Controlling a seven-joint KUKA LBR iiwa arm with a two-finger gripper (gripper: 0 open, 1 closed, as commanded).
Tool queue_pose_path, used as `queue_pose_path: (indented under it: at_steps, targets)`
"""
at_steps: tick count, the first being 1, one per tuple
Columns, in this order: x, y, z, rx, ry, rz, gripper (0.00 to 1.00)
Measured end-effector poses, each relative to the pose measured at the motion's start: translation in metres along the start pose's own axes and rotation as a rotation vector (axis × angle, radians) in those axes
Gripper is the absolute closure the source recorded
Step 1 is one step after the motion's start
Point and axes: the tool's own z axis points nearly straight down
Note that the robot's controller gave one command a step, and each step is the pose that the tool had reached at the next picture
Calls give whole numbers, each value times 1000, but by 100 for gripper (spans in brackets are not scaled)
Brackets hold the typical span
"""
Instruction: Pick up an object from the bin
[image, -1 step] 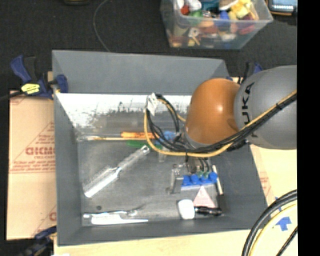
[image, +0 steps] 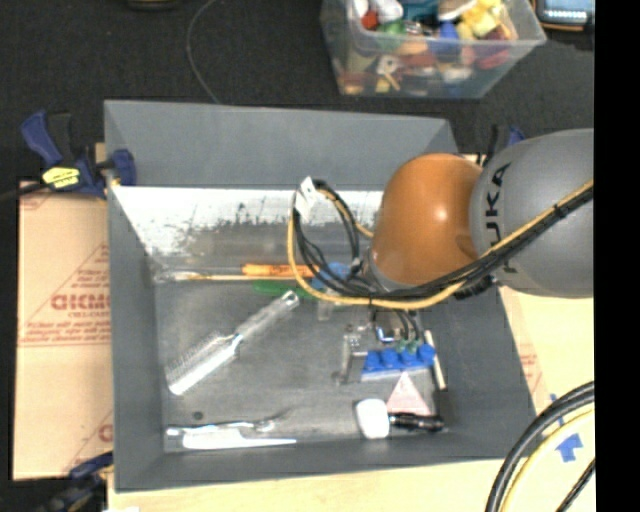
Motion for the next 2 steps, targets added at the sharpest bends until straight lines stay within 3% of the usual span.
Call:
queue_pose_path:
  at_steps: [1,2]
  targets:
    - [-47,102,86,1,-7,-176,0]
    - [-44,2,76,2,-2,-171,0]
